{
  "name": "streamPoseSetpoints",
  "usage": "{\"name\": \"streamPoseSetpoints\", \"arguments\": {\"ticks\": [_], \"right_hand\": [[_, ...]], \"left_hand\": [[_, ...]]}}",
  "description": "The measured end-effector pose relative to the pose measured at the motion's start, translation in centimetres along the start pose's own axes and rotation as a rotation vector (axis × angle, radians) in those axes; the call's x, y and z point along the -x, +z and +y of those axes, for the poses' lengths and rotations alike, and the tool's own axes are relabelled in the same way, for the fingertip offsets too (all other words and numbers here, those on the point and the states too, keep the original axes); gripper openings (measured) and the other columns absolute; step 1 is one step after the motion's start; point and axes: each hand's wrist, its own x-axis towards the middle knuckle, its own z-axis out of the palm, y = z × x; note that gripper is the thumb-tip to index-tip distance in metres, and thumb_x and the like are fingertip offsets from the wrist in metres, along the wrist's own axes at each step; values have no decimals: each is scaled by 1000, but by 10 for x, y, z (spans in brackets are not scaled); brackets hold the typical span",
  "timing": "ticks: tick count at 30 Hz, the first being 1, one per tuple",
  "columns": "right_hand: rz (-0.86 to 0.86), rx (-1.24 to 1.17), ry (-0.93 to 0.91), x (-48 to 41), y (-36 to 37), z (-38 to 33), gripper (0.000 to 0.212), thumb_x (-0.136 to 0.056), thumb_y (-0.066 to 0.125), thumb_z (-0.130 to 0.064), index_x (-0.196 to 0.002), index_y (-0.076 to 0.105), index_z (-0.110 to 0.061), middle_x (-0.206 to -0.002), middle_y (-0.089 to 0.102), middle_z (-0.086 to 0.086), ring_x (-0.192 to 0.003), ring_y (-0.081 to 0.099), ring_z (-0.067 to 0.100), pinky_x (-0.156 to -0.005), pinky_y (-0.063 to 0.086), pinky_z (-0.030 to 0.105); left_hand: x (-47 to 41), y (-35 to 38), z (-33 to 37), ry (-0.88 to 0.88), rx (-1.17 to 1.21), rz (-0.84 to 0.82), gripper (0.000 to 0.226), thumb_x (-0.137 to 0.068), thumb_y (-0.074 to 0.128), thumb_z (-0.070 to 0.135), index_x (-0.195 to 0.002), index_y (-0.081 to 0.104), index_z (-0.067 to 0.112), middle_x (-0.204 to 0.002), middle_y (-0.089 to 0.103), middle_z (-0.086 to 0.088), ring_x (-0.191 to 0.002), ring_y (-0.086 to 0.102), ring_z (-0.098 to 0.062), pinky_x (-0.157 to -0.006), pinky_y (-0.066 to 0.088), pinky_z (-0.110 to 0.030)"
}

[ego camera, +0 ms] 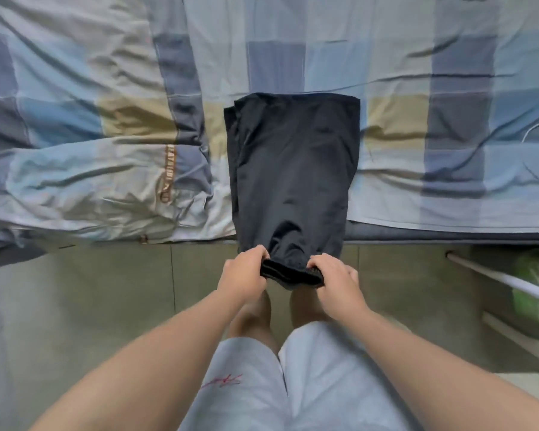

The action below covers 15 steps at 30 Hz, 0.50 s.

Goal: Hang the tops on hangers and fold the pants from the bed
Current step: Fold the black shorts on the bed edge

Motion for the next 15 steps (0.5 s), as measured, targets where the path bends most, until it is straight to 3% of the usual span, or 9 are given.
{"name": "streamPoseSetpoints", "arguments": {"ticks": [4,6,9,15], "right_hand": [[-172,-8,88,13,30,14,45,-84,43,3,-95,47,-41,-98,61,-13,-92,51,11,-85,23,30],[-249,-14,127,17,32,15,40,-88,48,-2,-95,45,-41,-94,61,-12,-85,48,15,-85,23,31],[-274,-79,155,14,23,12,29,-92,56,-11,-93,48,-39,-90,64,-12,-88,51,18,-86,29,35],[-210,-256,172,-32,-25,-4,16,-91,62,-15,-102,58,-26,-102,67,1,-104,60,30,-98,46,47]], "left_hand": [[7,33,-20,-78,23,-211,20,-85,54,13,-97,44,25,-99,62,1,-97,57,-29,-77,42,-38],[10,36,-23,-105,49,-291,19,-85,61,14,-97,48,18,-102,63,-4,-97,57,-30,-77,44,-38],[6,27,-18,-132,110,-307,20,-82,67,12,-94,52,13,-99,62,-5,-96,59,-30,-73,42,-35],[-36,-22,-1,-141,263,-202,25,-83,73,10,-103,58,14,-107,68,-6,-101,65,-28,-88,54,-39]]}}
